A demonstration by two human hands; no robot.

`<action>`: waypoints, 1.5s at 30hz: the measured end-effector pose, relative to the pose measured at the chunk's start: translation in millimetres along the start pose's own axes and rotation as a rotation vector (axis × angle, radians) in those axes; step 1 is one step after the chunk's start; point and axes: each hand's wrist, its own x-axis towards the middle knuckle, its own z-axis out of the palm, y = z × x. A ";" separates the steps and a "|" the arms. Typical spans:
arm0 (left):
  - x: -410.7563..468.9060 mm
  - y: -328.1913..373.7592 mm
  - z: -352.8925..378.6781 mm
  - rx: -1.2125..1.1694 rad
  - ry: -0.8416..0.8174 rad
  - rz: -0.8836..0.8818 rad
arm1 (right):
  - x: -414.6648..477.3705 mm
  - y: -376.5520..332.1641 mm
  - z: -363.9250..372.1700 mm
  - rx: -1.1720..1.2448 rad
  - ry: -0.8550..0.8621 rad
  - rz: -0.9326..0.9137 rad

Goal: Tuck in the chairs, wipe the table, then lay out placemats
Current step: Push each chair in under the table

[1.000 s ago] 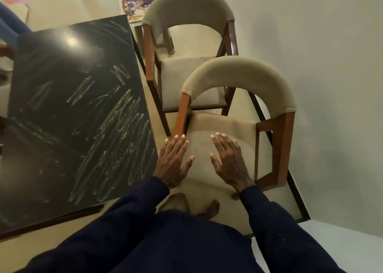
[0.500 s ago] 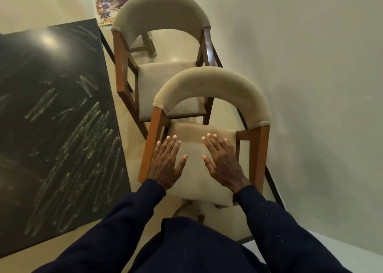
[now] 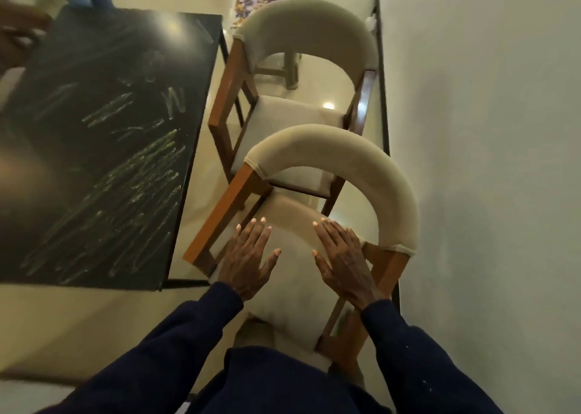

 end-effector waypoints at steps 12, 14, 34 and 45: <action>-74.1 159.4 32.9 0.148 0.117 -0.360 | -28.8 80.5 -40.0 -0.019 -0.258 -0.421; -79.9 179.6 32.6 0.148 0.131 -0.410 | -27.8 78.5 -49.1 -0.036 -0.290 -0.489; -133.9 253.1 68.3 -0.003 0.293 -0.770 | -38.7 78.1 -65.8 -0.178 -0.413 -0.797; -43.0 268.0 100.1 -0.070 0.310 -1.056 | 82.6 122.1 -32.6 -0.113 -0.573 -1.048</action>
